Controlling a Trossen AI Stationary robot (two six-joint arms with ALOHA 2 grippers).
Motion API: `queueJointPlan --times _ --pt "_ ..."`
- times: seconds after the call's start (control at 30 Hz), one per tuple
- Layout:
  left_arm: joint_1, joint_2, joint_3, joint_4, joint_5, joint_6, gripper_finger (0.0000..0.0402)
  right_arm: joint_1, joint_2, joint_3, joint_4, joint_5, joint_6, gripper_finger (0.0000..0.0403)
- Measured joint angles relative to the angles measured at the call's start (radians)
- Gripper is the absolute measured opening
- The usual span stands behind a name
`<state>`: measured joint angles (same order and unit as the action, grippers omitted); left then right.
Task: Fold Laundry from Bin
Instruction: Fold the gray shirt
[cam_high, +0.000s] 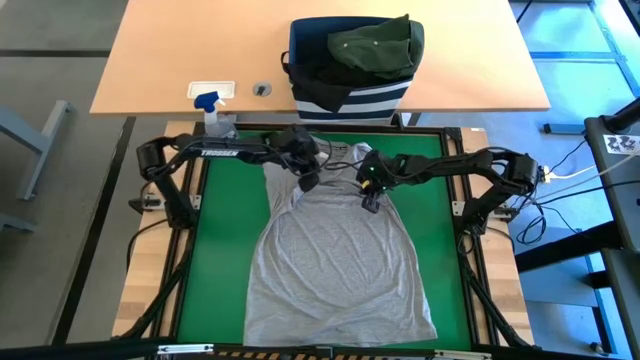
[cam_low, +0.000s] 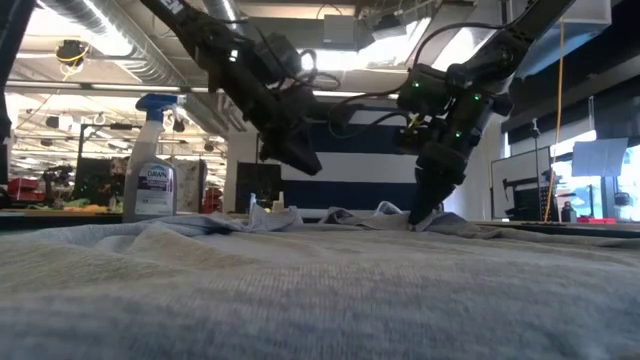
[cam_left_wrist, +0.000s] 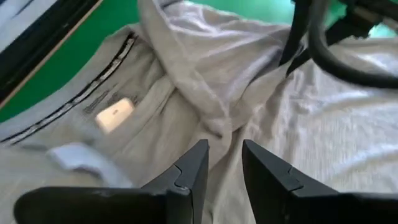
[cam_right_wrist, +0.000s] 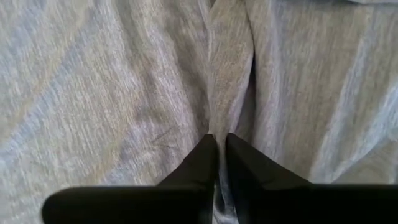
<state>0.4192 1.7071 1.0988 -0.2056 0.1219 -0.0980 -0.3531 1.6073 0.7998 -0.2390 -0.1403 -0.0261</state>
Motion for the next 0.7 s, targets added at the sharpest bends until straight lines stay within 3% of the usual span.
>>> queueJointPlan --times 0.13,0.27,0.47,0.7 --pt "-0.019 -0.066 0.000 -0.073 -0.035 0.036 0.0088 0.000 0.000 0.000 -0.003 0.002 -0.003 0.0063" --pt "-0.031 -0.133 -0.017 -0.122 -0.064 0.089 0.0088 0.000 0.000 0.000 -0.002 0.036 -0.004 0.0119" --pt "-0.034 -0.273 -0.145 -0.122 -0.082 0.099 0.0085 -0.001 -0.049 0.000 -0.052 0.044 -0.005 0.0202" --pt "-0.061 -0.458 -0.302 -0.083 -0.079 0.080 0.0085 0.000 -0.170 0.001 -0.068 0.050 -0.008 0.0238"
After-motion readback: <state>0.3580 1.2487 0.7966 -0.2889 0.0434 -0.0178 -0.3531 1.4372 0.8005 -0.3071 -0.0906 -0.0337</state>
